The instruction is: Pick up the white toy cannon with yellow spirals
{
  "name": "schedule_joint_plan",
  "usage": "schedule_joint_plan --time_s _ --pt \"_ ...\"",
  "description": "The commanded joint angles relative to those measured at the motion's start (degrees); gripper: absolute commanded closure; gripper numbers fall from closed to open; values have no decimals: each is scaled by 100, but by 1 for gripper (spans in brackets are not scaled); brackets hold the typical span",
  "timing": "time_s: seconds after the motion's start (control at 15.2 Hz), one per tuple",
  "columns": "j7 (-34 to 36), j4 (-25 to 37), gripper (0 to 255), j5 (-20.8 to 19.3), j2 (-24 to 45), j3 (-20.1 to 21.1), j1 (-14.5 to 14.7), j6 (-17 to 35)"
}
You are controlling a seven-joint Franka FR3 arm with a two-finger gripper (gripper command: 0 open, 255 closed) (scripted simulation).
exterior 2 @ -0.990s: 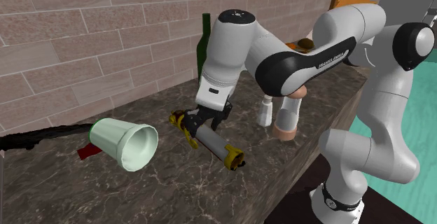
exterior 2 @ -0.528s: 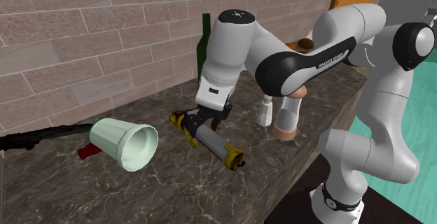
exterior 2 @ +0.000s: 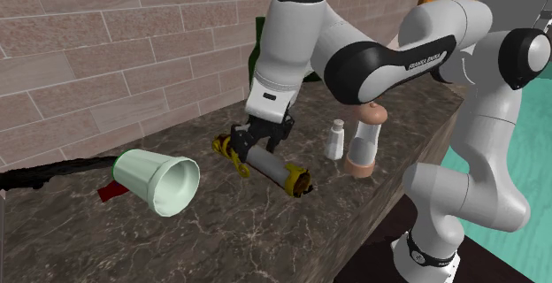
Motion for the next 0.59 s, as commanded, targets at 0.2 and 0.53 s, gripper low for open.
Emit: schedule_joint_plan --time_s 0.2,0.53 --pt "-116 418 255 105 78 76 50 -332" --pt "-192 696 255 173 147 113 86 -539"
